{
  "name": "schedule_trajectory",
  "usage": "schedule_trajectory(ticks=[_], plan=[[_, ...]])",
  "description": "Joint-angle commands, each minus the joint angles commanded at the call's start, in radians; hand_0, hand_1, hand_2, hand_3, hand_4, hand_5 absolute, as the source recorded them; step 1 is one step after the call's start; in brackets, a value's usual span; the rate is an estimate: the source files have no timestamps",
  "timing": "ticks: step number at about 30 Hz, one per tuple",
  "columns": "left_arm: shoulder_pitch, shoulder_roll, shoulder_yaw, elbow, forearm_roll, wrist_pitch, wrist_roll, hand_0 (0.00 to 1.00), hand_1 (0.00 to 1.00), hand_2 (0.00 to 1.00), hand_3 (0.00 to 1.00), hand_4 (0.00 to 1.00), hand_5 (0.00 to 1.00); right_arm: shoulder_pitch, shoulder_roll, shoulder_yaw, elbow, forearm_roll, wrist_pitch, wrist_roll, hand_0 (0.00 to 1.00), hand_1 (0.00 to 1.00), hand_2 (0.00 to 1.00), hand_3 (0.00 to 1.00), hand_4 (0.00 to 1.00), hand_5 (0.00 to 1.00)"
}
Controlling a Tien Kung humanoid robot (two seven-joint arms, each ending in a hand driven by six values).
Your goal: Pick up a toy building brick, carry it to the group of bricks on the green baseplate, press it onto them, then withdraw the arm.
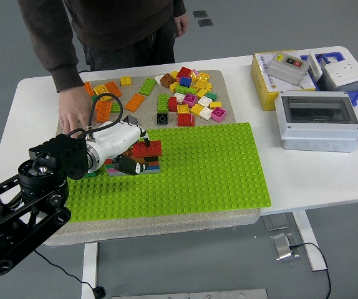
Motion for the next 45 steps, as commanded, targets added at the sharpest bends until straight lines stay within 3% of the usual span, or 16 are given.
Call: schedule_trajectory(ticks=[19,36,45], plan=[[-0.001,0.021,0.008,0.006,-0.002,-0.004,0.002,0.956,0.934,0.907,0.698,0.704,0.376,0.001,0.002,-0.003,0.0,0.008,0.004,0.002,0.63,0.587,0.671,0.775,0.633,0.998],[0.007,0.018,0.012,0.001,-0.004,-0.003,0.004,0.955,0.933,0.906,0.694,0.702,0.376,0.0,0.004,-0.004,0.0,0.014,0.005,0.004,0.63,0.588,0.671,0.776,0.633,0.998],[0.021,0.003,0.01,0.003,-0.003,0.001,0.005,0.955,0.933,0.906,0.699,0.702,0.377,0.001,0.007,-0.009,0.0,0.019,0.005,0.006,0.63,0.588,0.671,0.775,0.635,0.998]])
